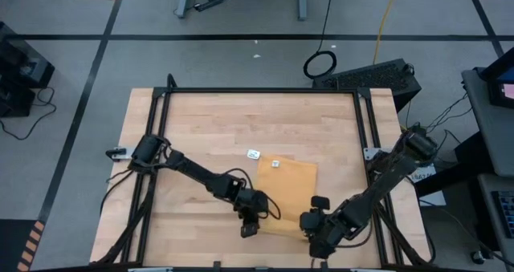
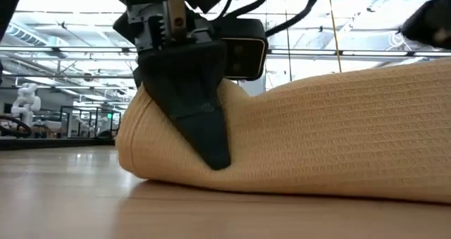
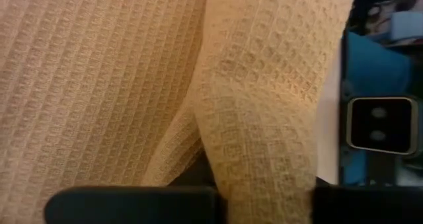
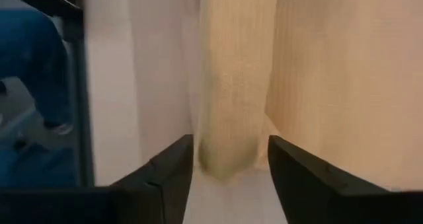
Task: Roll towel into tight, uniform cylinder
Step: Roll the orange towel
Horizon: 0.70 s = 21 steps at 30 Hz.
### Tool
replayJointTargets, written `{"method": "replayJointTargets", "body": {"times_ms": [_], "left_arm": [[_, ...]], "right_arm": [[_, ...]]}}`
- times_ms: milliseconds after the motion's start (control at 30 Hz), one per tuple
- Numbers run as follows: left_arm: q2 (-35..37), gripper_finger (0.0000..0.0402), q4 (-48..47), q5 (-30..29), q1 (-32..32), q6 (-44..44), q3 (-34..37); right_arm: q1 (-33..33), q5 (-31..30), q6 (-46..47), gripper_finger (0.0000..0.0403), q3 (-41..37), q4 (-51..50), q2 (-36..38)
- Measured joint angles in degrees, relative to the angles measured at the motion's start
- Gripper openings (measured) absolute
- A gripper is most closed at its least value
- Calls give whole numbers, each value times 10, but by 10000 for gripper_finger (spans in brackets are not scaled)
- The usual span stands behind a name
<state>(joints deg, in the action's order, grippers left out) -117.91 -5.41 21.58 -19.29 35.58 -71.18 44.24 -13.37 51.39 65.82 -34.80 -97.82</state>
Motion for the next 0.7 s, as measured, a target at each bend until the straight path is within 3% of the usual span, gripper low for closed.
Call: {"method": "replayJointTargets", "body": {"times_ms": [167,300,500,700], "left_arm": [[0,37,9,28,14,28,0],[0,37,8,29,19,31,0],[0,37,11,46,25,30,0],[0,38,13,46,25,15,0]], "right_arm": [[38,-128,-11,192,0,12,22],[65,-196,-58,179,0,60,-12],[66,-228,-51,129,0,97,-72],[51,-229,32,71,0,68,-108]]}}
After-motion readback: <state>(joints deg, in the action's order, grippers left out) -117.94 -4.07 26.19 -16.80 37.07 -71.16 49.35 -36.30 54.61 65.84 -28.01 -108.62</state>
